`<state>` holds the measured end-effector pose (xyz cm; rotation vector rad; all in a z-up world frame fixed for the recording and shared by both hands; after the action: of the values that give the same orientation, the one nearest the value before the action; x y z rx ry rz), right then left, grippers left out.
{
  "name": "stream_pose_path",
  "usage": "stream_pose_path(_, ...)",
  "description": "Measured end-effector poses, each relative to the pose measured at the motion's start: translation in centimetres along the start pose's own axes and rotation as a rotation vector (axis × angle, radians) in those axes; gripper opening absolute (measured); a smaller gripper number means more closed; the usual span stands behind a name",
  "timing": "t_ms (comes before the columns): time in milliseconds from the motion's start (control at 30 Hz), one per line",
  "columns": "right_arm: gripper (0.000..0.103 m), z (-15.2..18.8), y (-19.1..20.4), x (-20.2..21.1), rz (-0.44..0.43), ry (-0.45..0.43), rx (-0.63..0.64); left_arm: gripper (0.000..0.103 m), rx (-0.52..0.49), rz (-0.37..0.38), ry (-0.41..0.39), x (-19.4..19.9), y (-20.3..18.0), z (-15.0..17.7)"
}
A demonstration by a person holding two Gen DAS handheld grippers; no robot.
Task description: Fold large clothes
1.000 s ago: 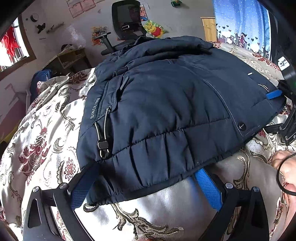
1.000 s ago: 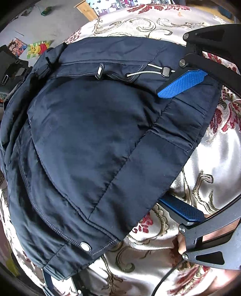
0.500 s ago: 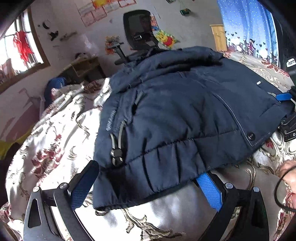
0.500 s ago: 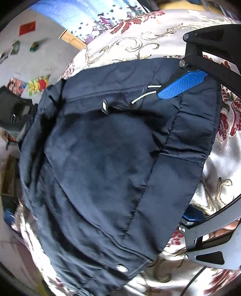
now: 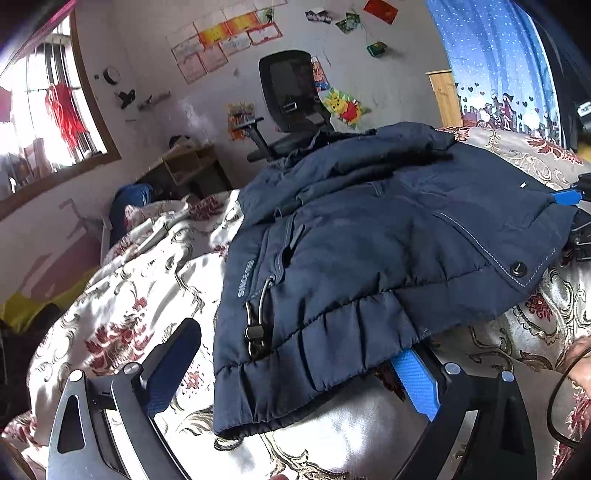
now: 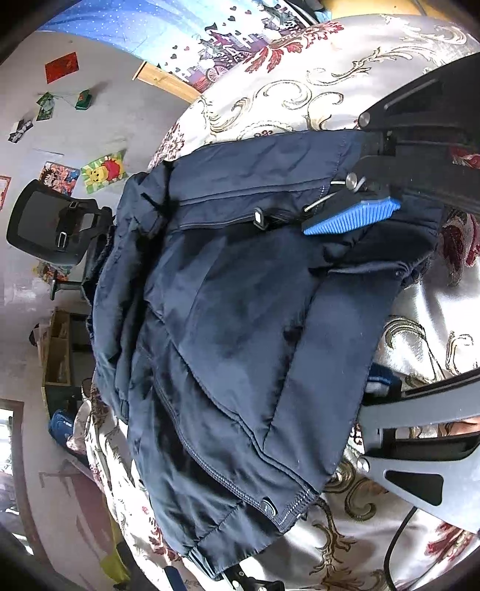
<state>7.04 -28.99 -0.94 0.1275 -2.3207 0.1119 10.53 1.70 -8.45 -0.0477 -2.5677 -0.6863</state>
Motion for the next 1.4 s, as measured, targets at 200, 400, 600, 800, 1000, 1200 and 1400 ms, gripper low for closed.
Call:
stream_pose_path(200,0.034,0.0,0.3,0.4,-0.013,-0.019,-0.005,0.082,-0.033,0.003,-0.029,0.4,-0.5,-0.3)
stream_pose_path(400,0.015,-0.9,0.7,1.4,-0.005,-0.065,0.008,0.034,-0.089,0.031,-0.052,1.1,-1.9,-0.6)
stream_pose_path(600,0.009,-2.5,-0.1,3.8,-0.028,-0.143,-0.044,0.009,-0.022,-0.008,-0.073,2.4,-1.5,-2.8)
stream_pose_path(800,0.007,-5.0,-1.4,8.7,-0.072,-0.283,-0.052,0.006,0.124,-0.039,-0.130,5.4,1.7,-7.1)
stream_pose_path(1000,0.007,-8.6,-2.3,14.9,-0.139,-0.402,-0.018,0.005,0.231,-0.039,-0.173,9.1,5.3,-11.1)
stream_pose_path(1200,0.007,-12.3,-2.1,18.3,-0.162,-0.434,0.112,0.005,0.220,-0.070,-0.207,11.0,7.9,-13.8)
stream_pose_path(1400,0.007,-18.3,-3.9,16.1,-0.162,-0.363,0.137,0.005,0.185,-0.100,-0.230,8.2,8.1,-17.5)
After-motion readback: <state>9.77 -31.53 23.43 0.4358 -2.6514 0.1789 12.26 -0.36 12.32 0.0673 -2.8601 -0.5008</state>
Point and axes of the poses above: each gripper's, at about its wrist camera, not at the fingertips, and x roughly against the way its jaws point, y to its left, z to its underside, the point moved 1 cm from there along -x, roughly the way its jaws point, and after that the axes turned 6 degrees about -z, right-handed, at the moved point
